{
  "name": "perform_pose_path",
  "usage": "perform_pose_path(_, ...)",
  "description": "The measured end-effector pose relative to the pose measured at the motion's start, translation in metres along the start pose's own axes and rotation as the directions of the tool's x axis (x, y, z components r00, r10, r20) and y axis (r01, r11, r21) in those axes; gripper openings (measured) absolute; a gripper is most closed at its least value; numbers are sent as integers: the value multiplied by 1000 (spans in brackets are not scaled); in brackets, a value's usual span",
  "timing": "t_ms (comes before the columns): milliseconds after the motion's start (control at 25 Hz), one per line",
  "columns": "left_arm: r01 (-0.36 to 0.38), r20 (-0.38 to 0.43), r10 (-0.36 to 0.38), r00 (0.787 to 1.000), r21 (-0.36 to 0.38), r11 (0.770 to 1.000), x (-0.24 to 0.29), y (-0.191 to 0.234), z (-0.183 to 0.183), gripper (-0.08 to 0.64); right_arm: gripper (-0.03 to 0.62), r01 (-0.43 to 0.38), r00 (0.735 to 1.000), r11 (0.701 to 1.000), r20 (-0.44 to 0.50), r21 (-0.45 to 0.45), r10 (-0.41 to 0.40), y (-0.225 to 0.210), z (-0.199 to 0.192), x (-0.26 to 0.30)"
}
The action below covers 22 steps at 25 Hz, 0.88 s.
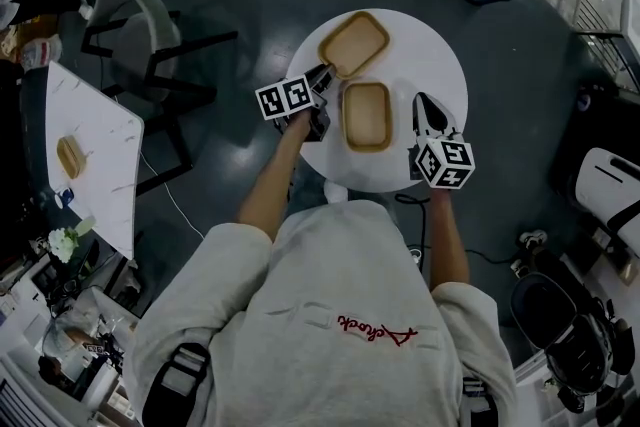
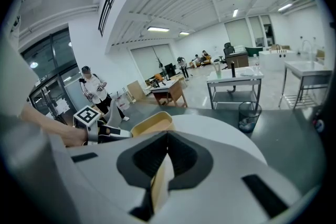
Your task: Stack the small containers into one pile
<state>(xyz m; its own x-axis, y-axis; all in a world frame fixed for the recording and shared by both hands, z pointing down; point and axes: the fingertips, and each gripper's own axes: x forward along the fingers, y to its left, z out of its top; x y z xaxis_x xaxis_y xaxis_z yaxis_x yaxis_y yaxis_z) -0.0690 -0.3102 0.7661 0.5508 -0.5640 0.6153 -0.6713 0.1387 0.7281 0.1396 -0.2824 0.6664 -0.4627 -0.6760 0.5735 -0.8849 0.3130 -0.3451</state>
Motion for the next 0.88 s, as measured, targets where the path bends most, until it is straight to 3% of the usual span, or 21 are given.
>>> perform_pose_path(360, -19, 39, 20, 999, -36, 999, 5, 0, 11, 25, 21, 3, 1000, 1000, -1, 6, -3, -10, -1, -3)
perform_pose_path(880, -4, 99, 5, 995, -14, 1000, -11, -2, 27, 21, 21, -1, 1000, 1000, 2, 6, 1, -6, -5, -10)
